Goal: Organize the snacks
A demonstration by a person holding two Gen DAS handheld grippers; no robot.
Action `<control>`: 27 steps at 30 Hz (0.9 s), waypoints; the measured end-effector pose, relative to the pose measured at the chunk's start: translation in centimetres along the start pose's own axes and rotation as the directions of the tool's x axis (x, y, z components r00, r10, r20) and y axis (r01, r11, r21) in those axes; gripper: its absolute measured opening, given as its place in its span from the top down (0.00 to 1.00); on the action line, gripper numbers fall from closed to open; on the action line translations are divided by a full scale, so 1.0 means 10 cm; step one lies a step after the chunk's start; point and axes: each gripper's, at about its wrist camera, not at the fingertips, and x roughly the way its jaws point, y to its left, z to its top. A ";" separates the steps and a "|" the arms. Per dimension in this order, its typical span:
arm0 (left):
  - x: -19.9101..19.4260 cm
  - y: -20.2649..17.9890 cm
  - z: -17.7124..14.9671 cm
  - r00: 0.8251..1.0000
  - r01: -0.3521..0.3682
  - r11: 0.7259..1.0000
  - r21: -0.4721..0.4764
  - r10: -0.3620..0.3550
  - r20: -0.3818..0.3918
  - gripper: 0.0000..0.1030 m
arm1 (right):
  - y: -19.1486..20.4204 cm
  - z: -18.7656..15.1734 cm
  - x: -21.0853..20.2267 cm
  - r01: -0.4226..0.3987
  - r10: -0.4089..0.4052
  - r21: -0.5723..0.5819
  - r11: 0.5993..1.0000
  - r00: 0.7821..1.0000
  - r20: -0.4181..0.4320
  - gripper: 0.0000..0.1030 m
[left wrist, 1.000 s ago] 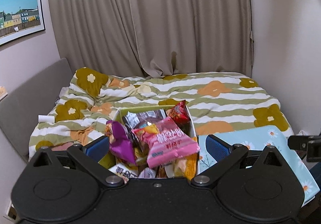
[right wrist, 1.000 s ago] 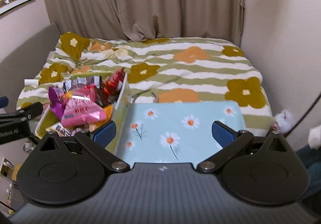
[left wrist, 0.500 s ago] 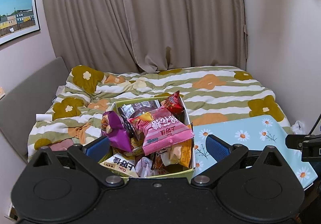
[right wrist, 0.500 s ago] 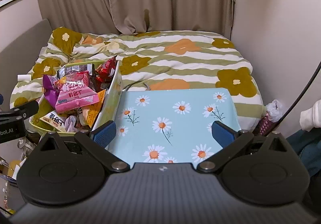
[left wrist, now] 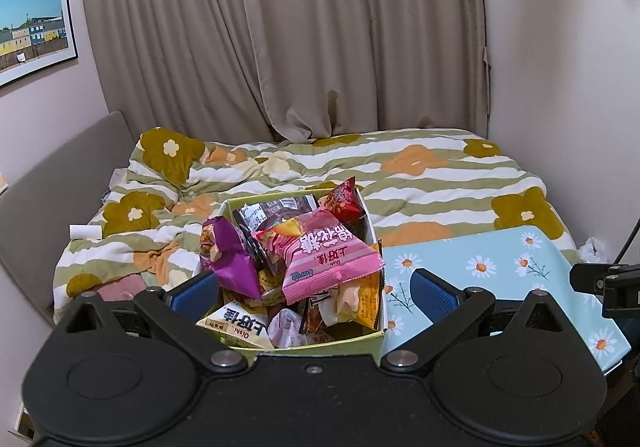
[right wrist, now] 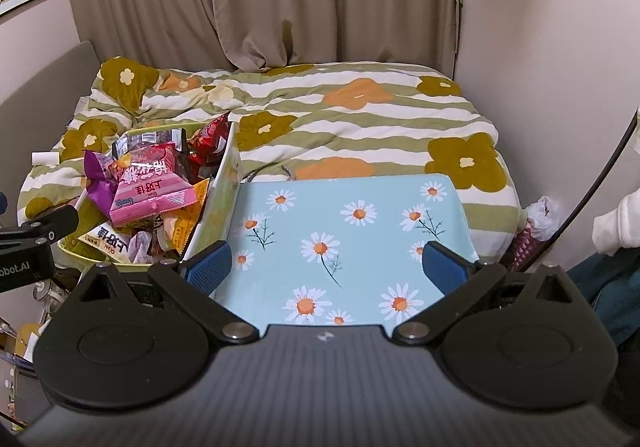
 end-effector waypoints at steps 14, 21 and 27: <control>0.00 0.00 -0.01 1.000 0.000 1.000 -0.013 0.000 -0.008 0.00 | 0.01 -0.01 0.00 0.000 0.000 0.000 1.000 1.000 0.001 0.00; 0.01 0.00 -0.01 1.000 -0.004 1.000 -0.014 0.004 -0.012 0.00 | 0.02 -0.01 0.00 0.001 -0.001 -0.001 1.000 1.000 0.001 0.00; 0.01 -0.01 -0.01 1.000 -0.005 1.000 -0.018 0.005 -0.019 0.00 | 0.02 -0.01 0.00 0.002 -0.002 0.000 1.000 1.000 0.001 0.00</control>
